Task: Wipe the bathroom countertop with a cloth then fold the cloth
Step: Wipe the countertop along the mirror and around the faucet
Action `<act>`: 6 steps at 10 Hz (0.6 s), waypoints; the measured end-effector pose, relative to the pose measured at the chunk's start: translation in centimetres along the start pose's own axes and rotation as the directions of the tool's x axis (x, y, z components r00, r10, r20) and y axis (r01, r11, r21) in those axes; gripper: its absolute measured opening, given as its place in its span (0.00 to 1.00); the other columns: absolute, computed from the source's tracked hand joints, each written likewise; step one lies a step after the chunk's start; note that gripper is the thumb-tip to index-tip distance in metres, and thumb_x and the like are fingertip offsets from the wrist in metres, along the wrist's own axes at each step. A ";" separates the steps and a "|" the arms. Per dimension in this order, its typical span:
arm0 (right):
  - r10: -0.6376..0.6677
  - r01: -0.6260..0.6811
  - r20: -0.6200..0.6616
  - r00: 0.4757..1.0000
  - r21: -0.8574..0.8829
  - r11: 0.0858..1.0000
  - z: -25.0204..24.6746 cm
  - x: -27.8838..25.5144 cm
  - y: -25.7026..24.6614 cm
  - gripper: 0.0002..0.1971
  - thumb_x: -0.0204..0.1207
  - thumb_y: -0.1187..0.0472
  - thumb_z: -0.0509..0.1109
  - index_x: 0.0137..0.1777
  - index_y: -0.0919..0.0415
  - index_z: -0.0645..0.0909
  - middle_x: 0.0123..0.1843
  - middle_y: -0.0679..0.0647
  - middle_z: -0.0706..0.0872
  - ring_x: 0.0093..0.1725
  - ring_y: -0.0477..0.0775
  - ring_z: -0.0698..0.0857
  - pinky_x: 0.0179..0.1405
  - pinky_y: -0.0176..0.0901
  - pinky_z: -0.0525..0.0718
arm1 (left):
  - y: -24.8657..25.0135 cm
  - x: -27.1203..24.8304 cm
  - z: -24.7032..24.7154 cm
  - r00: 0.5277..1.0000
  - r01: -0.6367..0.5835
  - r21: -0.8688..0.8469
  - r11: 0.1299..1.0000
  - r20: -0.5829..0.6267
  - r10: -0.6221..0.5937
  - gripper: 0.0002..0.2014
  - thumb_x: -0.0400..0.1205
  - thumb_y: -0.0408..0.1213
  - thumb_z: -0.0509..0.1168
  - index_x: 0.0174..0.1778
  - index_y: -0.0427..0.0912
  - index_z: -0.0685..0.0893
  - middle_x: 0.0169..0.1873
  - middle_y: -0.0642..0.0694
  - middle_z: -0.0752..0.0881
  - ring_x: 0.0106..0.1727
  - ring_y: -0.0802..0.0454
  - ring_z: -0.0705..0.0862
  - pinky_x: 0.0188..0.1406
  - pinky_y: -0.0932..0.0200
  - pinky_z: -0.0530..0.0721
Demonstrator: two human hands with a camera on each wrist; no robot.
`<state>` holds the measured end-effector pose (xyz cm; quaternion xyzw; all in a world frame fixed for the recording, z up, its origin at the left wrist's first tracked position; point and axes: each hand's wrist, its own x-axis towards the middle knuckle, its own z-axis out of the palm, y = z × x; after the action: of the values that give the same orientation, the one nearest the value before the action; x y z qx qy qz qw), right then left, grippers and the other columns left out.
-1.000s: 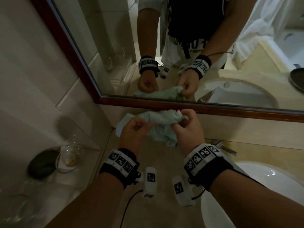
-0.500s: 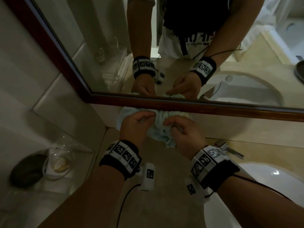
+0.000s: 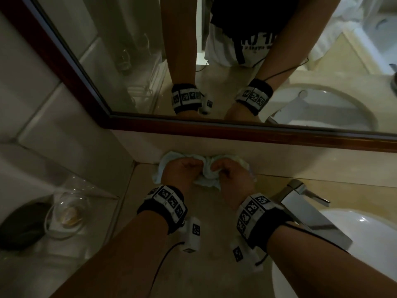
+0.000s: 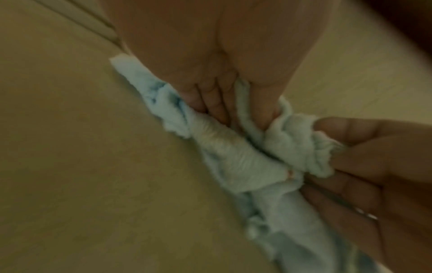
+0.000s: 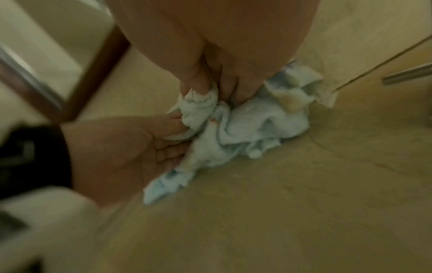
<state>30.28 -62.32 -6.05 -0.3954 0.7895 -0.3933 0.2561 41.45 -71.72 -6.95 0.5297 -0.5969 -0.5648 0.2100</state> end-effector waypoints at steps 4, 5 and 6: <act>0.228 -0.043 0.248 0.942 -0.584 0.810 1.2 0.9 0.6 0.26 0.79 0.49 0.68 0.74 0.57 0.67 0.67 0.64 0.78 0.65 0.68 0.79 0.58 0.60 0.77 | -0.8 -0.4 0.9 0.970 -0.105 0.730 0.675 0.225 -0.092 0.20 0.90 0.41 0.56 0.77 0.39 0.73 0.73 0.37 0.79 0.73 0.40 0.77 0.75 0.51 0.69; 0.180 -0.002 0.184 0.966 -0.692 0.722 0.6 0.5 1.3 0.26 0.78 0.39 0.61 0.67 0.57 0.68 0.58 0.65 0.82 0.56 0.67 0.82 0.51 0.57 0.75 | -0.9 -1.8 1.9 0.980 -0.163 0.760 0.630 0.199 0.013 0.17 0.87 0.44 0.61 0.70 0.43 0.75 0.61 0.38 0.86 0.61 0.39 0.85 0.58 0.52 0.81; 0.258 -0.078 0.107 0.960 -0.786 0.613 0.8 0.4 1.1 0.29 0.79 0.39 0.60 0.72 0.57 0.69 0.67 0.67 0.78 0.66 0.70 0.77 0.64 0.67 0.73 | -0.8 -2.4 1.8 0.955 -0.231 0.704 0.671 0.296 0.018 0.17 0.89 0.41 0.61 0.73 0.40 0.77 0.67 0.39 0.84 0.66 0.43 0.83 0.54 0.69 0.73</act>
<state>30.17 -62.56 -7.47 -0.4298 0.8835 0.0543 0.1785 41.10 -68.63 -7.36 0.4466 -0.8300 -0.3284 -0.0623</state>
